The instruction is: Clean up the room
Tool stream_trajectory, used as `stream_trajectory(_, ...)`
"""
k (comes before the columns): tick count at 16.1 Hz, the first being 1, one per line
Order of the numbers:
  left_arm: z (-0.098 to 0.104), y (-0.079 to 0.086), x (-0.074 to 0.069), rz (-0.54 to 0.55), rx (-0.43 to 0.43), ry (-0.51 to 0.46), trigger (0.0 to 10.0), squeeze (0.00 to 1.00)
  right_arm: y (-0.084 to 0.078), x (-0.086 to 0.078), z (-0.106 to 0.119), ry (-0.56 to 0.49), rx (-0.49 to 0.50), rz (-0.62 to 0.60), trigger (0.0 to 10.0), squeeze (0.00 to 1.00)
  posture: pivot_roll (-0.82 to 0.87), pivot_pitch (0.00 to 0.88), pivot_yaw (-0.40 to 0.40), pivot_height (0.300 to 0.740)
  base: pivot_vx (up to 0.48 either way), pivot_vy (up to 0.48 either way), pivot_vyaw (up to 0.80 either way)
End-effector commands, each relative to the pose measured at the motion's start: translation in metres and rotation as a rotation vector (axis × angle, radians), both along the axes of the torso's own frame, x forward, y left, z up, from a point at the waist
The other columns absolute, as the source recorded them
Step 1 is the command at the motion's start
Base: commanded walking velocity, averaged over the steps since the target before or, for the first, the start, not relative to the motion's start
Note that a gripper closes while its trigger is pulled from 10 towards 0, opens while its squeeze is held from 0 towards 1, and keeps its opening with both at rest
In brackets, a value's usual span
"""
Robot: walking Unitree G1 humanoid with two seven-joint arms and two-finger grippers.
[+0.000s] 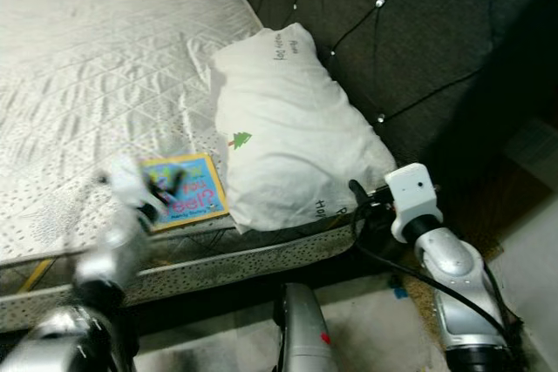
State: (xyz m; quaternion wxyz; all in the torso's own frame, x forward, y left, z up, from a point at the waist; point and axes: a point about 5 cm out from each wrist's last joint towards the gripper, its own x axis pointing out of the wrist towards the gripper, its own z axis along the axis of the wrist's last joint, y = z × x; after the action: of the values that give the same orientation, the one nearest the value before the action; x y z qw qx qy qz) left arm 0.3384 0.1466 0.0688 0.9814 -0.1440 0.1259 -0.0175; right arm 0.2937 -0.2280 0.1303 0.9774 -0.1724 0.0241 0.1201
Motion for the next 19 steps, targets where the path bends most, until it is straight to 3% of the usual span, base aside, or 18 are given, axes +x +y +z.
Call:
stream_trajectory(1,0.001,-0.007,-0.001,-0.037,0.020,0.002,10.0,1.00,-0.001,0.000,0.003,-0.016,-0.009,-0.009,10.0,0.00,-0.31,0.000,-0.092,0.533,0.000,0.000,0.00)
stream_trajectory(3,-0.015,-0.024,-0.016,-0.037,0.016,0.067,10.0,1.00,0.004,0.002,0.007,-0.025,0.017,0.009,10.0,0.00,-0.30,0.000,-0.086,0.533,0.000,0.000,0.00)
stream_trajectory(7,-0.031,-0.031,-0.039,0.025,-0.006,0.144,10.0,1.00,0.010,0.001,0.005,-0.022,0.029,0.024,10.0,0.00,-0.30,0.000,-0.081,0.533,0.000,0.000,0.00)
stream_trajectory(19,-0.046,-0.041,-0.036,-0.016,-0.037,0.257,10.0,1.00,0.012,0.005,0.011,-0.042,0.030,0.023,10.0,0.00,-0.31,0.000,-0.073,0.533,0.000,0.000,0.00)
